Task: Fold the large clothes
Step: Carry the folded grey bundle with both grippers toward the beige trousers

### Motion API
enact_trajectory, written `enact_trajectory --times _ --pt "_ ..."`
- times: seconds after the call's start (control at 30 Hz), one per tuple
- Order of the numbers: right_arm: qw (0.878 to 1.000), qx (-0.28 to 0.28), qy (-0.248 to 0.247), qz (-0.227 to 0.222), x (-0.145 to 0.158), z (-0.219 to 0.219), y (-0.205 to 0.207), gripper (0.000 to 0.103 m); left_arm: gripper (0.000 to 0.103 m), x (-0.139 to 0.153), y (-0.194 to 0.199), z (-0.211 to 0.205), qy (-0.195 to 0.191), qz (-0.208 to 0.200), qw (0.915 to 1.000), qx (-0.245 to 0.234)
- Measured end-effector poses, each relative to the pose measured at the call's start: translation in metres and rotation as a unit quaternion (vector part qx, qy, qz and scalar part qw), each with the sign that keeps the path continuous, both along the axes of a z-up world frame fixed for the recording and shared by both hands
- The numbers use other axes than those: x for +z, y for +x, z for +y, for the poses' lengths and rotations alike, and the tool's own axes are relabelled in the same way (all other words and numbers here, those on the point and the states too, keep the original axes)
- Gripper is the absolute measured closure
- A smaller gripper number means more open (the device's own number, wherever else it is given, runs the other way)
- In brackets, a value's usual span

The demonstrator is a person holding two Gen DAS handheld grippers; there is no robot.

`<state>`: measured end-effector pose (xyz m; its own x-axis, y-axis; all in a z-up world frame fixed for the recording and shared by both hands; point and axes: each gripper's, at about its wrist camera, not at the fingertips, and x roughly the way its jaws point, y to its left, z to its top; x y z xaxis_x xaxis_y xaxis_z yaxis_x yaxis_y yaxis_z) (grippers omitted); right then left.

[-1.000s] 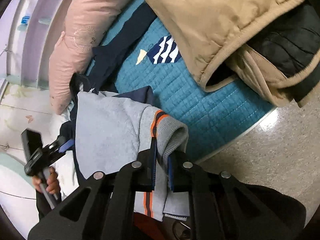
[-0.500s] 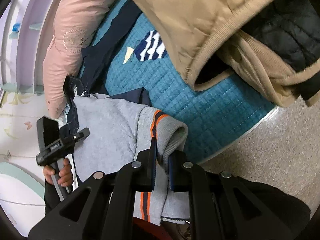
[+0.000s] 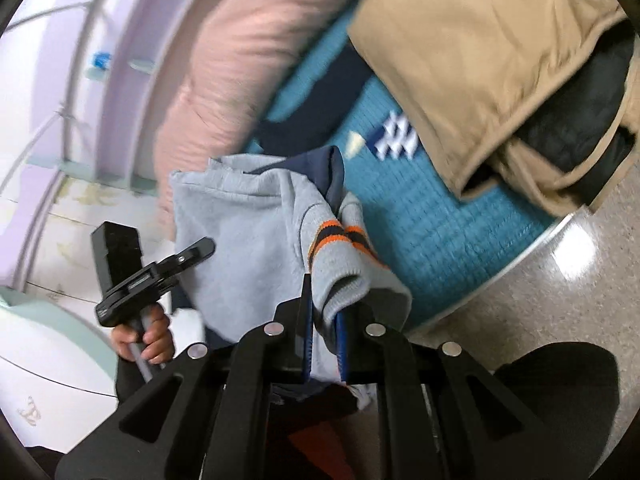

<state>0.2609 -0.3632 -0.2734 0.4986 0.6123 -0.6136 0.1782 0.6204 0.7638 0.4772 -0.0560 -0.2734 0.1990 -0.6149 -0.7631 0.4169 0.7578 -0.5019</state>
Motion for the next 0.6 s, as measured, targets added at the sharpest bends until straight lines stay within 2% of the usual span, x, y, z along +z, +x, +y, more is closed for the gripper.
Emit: enact_trajectory --times 0.13,0.33,0.47,0.53,0.57,0.6 --pt "0.999 -0.023 0.001 -0.043 0.036 -0.022 -0.010 0.094 0.084 0.041 0.017 -0.040 -0.006 -0.029 0.9992 -0.026" --pt "0.992 -0.084 0.005 -0.094 0.088 -0.081 -0.017 0.094 0.084 0.099 0.067 -0.150 -0.006 -0.060 0.9945 -0.086" --pt "0.986 -0.126 0.009 -0.104 0.100 -0.122 -0.017 0.094 0.084 0.123 0.103 -0.234 -0.012 -0.065 0.9906 -0.120" --pt "0.983 -0.155 0.001 -0.100 0.098 -0.145 -0.013 0.094 0.084 0.124 0.117 -0.271 -0.008 -0.068 0.9897 -0.126" --pt "0.982 -0.165 -0.001 -0.091 0.093 -0.153 -0.010 0.094 0.080 0.121 0.123 -0.285 -0.003 -0.069 0.9900 -0.123" --pt "0.981 -0.176 0.002 -0.077 0.083 -0.164 -0.005 0.094 0.069 0.111 0.132 -0.302 0.019 -0.068 0.9917 -0.107"
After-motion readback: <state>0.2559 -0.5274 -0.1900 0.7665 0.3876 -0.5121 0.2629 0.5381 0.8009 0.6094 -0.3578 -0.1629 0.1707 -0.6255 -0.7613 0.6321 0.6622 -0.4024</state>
